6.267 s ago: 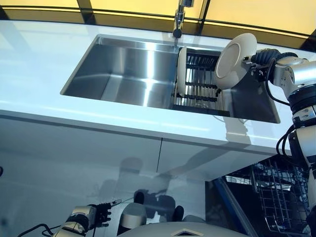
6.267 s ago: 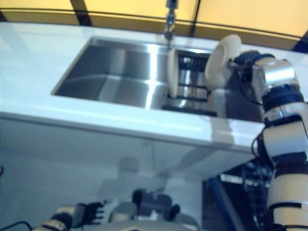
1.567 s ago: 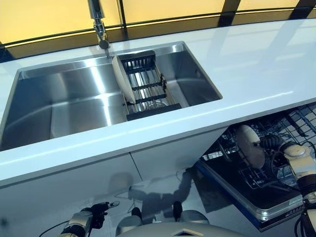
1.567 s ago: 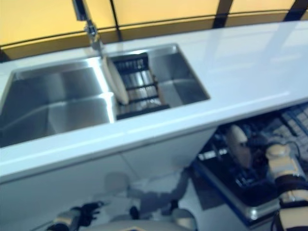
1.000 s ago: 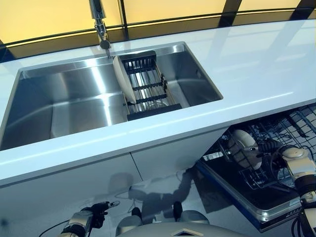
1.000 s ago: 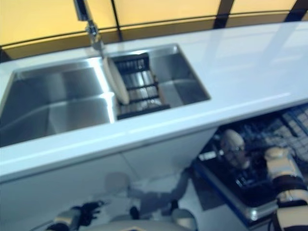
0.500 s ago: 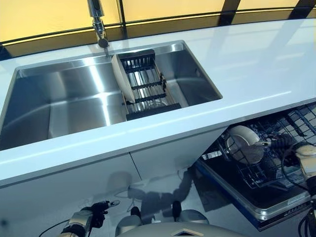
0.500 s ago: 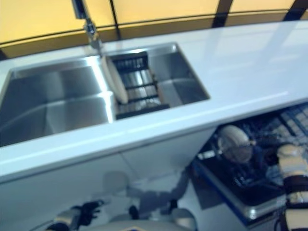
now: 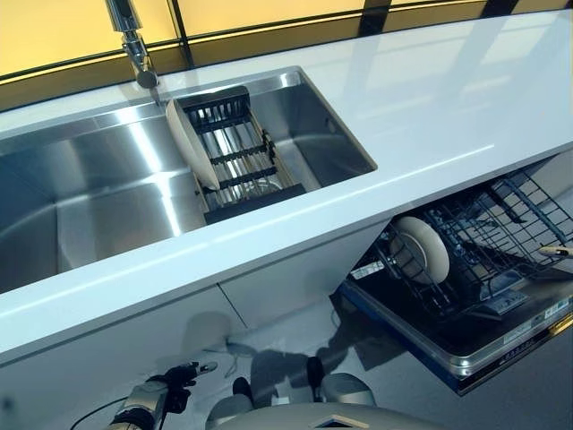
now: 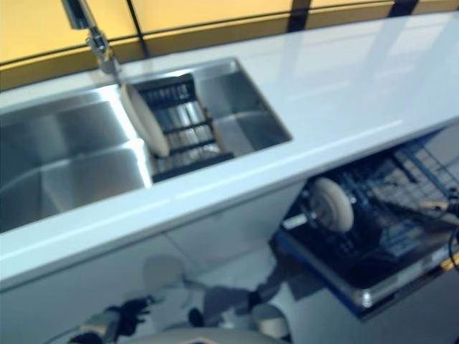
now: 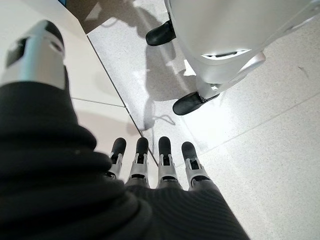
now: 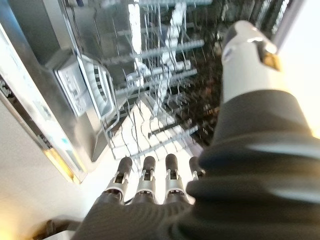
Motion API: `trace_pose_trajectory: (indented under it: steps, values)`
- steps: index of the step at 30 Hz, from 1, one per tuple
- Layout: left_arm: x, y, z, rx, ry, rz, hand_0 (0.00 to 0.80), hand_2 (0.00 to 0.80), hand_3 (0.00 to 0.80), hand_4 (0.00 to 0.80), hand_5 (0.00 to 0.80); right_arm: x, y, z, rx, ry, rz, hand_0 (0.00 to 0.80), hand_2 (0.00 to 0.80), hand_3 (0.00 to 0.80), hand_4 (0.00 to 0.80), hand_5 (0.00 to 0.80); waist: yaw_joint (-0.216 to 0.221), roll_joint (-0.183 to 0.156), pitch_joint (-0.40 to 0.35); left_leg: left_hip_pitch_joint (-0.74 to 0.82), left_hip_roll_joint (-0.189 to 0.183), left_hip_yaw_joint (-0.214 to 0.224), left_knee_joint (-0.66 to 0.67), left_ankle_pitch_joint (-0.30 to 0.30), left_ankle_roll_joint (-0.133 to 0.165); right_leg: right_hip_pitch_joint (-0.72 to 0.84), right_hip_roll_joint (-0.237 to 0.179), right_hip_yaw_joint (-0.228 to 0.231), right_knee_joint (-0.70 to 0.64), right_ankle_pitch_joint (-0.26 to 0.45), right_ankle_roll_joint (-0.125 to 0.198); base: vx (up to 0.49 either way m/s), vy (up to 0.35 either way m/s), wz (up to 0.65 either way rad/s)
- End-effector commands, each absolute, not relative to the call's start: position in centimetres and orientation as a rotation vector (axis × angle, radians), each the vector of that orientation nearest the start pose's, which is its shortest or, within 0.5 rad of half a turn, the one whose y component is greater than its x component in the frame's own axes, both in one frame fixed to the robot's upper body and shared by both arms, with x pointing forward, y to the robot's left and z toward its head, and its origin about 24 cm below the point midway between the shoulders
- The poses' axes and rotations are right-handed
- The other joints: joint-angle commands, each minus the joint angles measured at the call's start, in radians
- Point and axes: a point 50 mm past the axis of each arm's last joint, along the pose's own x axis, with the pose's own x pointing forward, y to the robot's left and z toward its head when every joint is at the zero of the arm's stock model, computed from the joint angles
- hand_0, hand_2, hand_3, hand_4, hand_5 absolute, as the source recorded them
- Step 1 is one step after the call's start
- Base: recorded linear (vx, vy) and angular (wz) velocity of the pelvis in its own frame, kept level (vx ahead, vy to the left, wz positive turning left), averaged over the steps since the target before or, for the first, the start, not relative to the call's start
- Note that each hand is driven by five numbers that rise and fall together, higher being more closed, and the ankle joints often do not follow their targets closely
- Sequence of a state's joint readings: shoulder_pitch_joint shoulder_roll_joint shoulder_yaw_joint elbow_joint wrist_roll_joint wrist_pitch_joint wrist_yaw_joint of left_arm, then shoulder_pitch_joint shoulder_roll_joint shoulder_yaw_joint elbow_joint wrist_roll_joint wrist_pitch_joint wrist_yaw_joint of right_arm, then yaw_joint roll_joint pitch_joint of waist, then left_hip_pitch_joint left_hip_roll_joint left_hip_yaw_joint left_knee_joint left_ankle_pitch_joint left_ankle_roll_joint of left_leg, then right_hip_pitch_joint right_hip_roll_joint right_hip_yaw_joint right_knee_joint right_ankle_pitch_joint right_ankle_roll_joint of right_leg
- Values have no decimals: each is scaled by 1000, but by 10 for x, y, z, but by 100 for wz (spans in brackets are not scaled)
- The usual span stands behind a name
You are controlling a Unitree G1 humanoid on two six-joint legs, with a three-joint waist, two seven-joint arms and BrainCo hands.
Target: Take plates into dishwasher
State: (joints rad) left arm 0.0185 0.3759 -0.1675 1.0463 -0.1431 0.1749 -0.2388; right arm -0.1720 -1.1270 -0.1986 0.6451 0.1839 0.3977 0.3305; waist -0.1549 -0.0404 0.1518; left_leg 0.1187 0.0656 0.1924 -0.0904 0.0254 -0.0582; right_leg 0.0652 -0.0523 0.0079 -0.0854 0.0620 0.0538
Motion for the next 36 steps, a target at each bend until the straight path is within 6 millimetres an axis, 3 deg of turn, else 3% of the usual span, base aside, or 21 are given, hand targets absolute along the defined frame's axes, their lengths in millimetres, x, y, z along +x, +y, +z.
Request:
trace_pose_trajectory:
  steps: [1, 9, 12, 18, 27, 32, 36]
  values:
    - [102, 287, -138, 176, 1264, 7, 0, 0, 0, 0, 0, 208, -471, 171, -559, 581, -525, 0, 0, 0, 0, 0, 30, -54, -51, 16, 9, -35, 15, -62, 33, -37, -41, 9, 78, 3, 85, 0, 0, 0]
    - [93, 288, -141, 179, 1278, 30, 0, 0, 0, 0, 0, 212, -469, 235, -494, 328, -639, 0, 0, 0, 0, 0, 29, -62, -66, 15, 4, -42, 12, -64, 31, -31, -37, 9, 67, 4, 83, 0, 0, 0]
    - [92, 286, -142, 183, 1283, 31, 0, 0, 0, 0, 0, 223, -456, 269, -515, 149, -648, 0, 0, 0, 0, 0, 38, -65, -71, 15, -2, -50, 11, -65, 31, -28, -37, 5, 60, 6, 83, 0, 0, 0]
    - [89, 281, -144, 189, 1304, 20, 0, 0, 0, 0, 0, 246, -422, 309, -509, -95, -607, 0, 0, 0, 0, 0, 63, -68, -79, 9, -10, -68, 9, -64, 31, -18, -41, -10, 50, 3, 81, 0, 0, 0]
    - [94, 273, -146, 173, 1319, -19, 0, 0, 0, 0, 0, 288, -368, 328, -424, -240, -472, 0, 0, 0, 0, 0, 115, -66, -83, -2, -21, -104, 9, -60, 28, 2, -56, -48, 39, -8, 73, -9, 21, 8]
    - [97, 270, -146, 165, 1323, -35, 0, 0, 0, 0, 0, 314, -332, 329, -455, -225, -393, 0, 0, 0, 0, 0, 146, -65, -80, -6, -25, -124, 8, -53, 26, 12, -67, -73, 35, -8, 74, -11, 20, 16]
    - [101, 269, -145, 161, 1323, -33, 0, 0, 0, 0, 0, 326, -316, 328, -477, -201, -350, 0, 0, 0, 0, 0, 162, -63, -80, -7, -28, -134, 7, -49, 26, 19, -73, -87, 35, -9, 74, 1, 32, 17]
